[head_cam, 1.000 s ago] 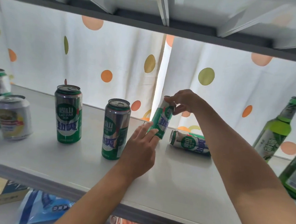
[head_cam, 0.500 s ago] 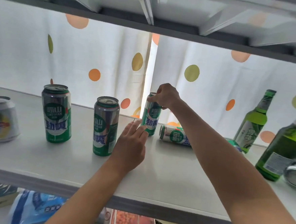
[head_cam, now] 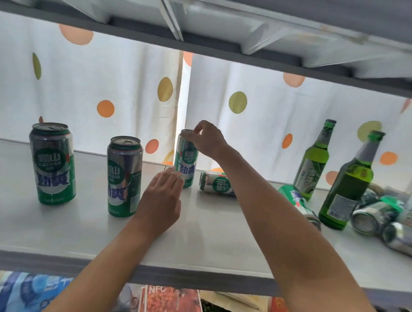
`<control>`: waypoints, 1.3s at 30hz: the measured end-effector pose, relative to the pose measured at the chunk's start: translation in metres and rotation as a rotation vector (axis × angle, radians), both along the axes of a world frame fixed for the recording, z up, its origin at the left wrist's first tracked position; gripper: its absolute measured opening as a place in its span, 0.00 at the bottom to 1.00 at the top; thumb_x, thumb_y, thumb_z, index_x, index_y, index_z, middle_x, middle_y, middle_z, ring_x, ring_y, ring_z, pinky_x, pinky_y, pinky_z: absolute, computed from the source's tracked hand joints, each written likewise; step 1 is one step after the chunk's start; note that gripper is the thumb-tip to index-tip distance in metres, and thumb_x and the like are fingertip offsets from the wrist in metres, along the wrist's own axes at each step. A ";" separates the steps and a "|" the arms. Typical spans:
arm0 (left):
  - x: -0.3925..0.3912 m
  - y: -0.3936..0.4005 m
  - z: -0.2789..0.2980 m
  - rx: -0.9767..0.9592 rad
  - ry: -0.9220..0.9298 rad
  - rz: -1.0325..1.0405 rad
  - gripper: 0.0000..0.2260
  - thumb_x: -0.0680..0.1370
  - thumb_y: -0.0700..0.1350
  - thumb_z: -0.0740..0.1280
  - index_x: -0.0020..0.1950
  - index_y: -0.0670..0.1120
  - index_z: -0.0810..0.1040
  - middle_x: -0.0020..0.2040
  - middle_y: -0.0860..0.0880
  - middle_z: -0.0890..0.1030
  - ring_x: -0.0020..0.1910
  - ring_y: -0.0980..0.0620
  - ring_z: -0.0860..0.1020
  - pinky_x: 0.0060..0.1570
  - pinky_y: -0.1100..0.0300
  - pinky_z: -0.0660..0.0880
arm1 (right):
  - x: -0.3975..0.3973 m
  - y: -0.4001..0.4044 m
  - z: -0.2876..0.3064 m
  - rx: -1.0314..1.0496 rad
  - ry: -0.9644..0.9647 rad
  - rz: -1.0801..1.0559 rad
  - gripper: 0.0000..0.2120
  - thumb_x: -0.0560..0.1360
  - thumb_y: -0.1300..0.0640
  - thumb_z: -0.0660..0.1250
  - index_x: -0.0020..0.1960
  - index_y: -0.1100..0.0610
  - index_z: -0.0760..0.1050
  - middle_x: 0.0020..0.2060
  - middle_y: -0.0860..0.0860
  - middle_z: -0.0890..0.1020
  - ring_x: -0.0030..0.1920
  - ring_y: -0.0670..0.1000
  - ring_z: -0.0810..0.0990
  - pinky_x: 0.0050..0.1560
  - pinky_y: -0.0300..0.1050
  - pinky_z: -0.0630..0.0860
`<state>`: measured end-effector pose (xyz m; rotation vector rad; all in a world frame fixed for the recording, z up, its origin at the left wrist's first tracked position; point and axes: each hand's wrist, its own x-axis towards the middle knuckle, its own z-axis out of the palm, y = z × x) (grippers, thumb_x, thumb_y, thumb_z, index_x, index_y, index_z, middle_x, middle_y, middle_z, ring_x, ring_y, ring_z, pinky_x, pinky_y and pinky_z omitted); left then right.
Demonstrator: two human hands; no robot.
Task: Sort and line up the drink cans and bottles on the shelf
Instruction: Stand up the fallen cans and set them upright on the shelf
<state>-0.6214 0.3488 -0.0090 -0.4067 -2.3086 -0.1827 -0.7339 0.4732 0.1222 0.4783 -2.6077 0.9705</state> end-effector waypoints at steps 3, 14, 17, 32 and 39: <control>-0.001 0.001 -0.001 -0.012 0.032 -0.028 0.20 0.64 0.33 0.65 0.57 0.36 0.77 0.58 0.38 0.79 0.64 0.37 0.74 0.65 0.44 0.70 | 0.014 0.026 -0.007 -0.018 0.080 -0.020 0.18 0.77 0.45 0.68 0.59 0.56 0.73 0.54 0.53 0.77 0.50 0.50 0.75 0.48 0.45 0.71; -0.007 0.021 0.016 0.338 0.039 -0.215 0.26 0.65 0.31 0.65 0.62 0.44 0.68 0.61 0.43 0.75 0.60 0.42 0.73 0.58 0.47 0.74 | 0.058 0.123 -0.057 -0.109 0.097 -0.164 0.12 0.77 0.57 0.68 0.61 0.55 0.74 0.57 0.51 0.79 0.58 0.49 0.75 0.54 0.40 0.67; -0.021 0.037 0.019 0.499 -0.001 -0.189 0.29 0.66 0.31 0.64 0.66 0.44 0.66 0.64 0.43 0.73 0.62 0.41 0.71 0.57 0.46 0.73 | 0.056 0.118 -0.064 -0.036 0.153 -0.205 0.13 0.76 0.62 0.66 0.61 0.56 0.75 0.58 0.53 0.79 0.60 0.52 0.76 0.57 0.43 0.70; -0.067 0.043 -0.001 0.410 0.020 -0.149 0.30 0.63 0.28 0.64 0.64 0.42 0.72 0.61 0.43 0.76 0.61 0.42 0.71 0.58 0.46 0.72 | 0.024 0.075 -0.098 0.124 0.307 -0.085 0.34 0.66 0.53 0.66 0.72 0.58 0.70 0.65 0.56 0.76 0.67 0.56 0.71 0.72 0.50 0.63; -0.069 0.044 -0.003 0.426 0.087 -0.147 0.31 0.63 0.27 0.62 0.65 0.43 0.71 0.61 0.43 0.77 0.58 0.43 0.71 0.56 0.49 0.72 | 0.012 0.085 -0.107 0.406 0.116 -0.067 0.44 0.69 0.51 0.69 0.81 0.53 0.54 0.80 0.53 0.54 0.80 0.49 0.47 0.78 0.45 0.38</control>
